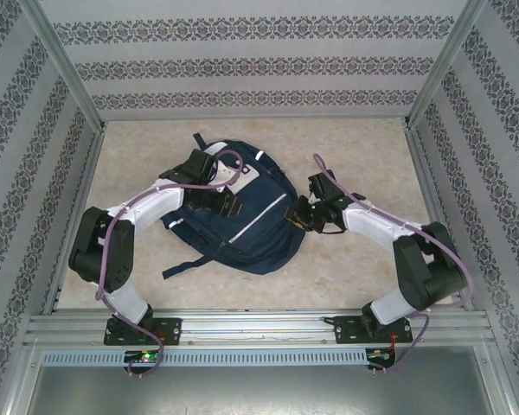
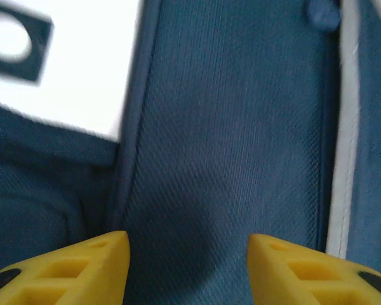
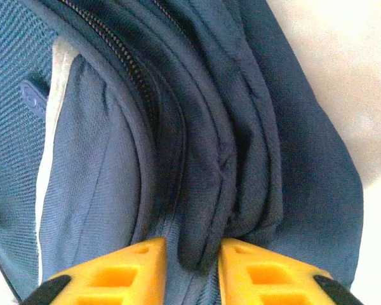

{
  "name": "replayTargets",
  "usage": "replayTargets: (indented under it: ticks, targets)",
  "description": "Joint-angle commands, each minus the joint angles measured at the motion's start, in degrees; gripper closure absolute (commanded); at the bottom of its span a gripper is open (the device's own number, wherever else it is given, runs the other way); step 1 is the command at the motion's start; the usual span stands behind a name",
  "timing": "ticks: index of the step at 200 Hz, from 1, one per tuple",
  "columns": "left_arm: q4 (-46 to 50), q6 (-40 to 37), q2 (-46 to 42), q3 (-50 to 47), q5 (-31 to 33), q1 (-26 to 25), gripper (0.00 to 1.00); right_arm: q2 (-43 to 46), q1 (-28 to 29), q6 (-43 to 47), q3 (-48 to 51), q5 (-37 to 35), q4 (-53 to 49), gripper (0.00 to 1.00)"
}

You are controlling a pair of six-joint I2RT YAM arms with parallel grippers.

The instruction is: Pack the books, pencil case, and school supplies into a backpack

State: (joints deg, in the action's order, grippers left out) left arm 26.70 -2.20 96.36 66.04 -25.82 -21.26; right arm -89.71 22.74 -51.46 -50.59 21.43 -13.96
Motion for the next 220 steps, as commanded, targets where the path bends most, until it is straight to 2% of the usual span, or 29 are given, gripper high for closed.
replayTargets:
  ticks: [1, 22, 40, 61, 77, 103, 116, 129, 142, 153, 168, 185, 201, 220]
  targets:
    - [5.39, 1.32, -4.45, -2.40, 4.20, 0.65, 0.50, -5.64, -2.00, 4.50, -4.81, 3.61, 8.28, 0.82]
    - [7.24, 1.69, -6.85, -6.06, 0.83, 0.53, 0.50, -11.61, -3.67, 6.22, -9.07, 7.58, 11.11, 0.90]
    - [7.59, 2.35, -9.60, -8.93, -2.41, 0.23, 0.52, -15.75, -4.87, 8.73, -13.34, 9.82, 10.57, 0.91]
    - [10.15, -2.96, -13.46, -8.61, -3.62, -1.60, 0.53, -17.66, -6.68, 10.90, -16.22, 9.33, 8.65, 0.78]
    - [11.60, -12.94, -16.62, -7.16, -4.11, -2.75, 0.53, -16.77, -8.38, 12.39, -17.22, 9.16, 6.23, 0.73]
    - [11.59, -33.29, -20.61, -5.15, -1.59, -2.91, 0.44, -10.06, -10.76, 15.00, -14.48, 9.33, 2.71, 0.64]
    - [7.23, -38.28, -20.86, -6.89, 2.18, -2.45, 0.29, -5.81, -11.10, 17.38, -12.55, 9.10, 0.44, 0.60]
    - [6.10, -45.56, -17.13, -5.92, 5.85, -2.08, 0.28, -1.71, -10.86, 19.74, -10.38, 8.52, -1.69, 0.54]
    - [13.36, -57.74, -11.40, -2.28, 3.48, -1.95, 0.28, 3.17, -10.51, 21.36, -7.18, 7.48, -3.26, 0.51]
    - [16.89, -64.03, -8.15, -0.92, 2.02, -1.89, 0.27, 7.66, -10.26, 22.26, -4.42, 6.45, -3.93, 0.48]
    - [17.29, -68.37, -5.68, -0.21, 2.27, -1.77, 0.25, 13.72, -10.30, 23.06, -0.95, 5.15, -4.36, 0.47]
    - [14.75, -69.70, -3.42, -0.04, 7.31, -1.77, 0.26, 20.25, -10.32, 23.68, 2.54, 4.06, -4.61, 0.45]
    - [12.02, -70.75, -1.78, -0.24, 11.98, -1.77, 0.31, 25.04, -10.35, 23.32, 5.50, 3.63, -4.25, 0.44]
    - [7.63, -69.35, -0.50, -1.07, 15.20, -1.90, 0.43, 28.09, -10.03, 22.98, 7.67, 5.46, -3.58, 0.45]
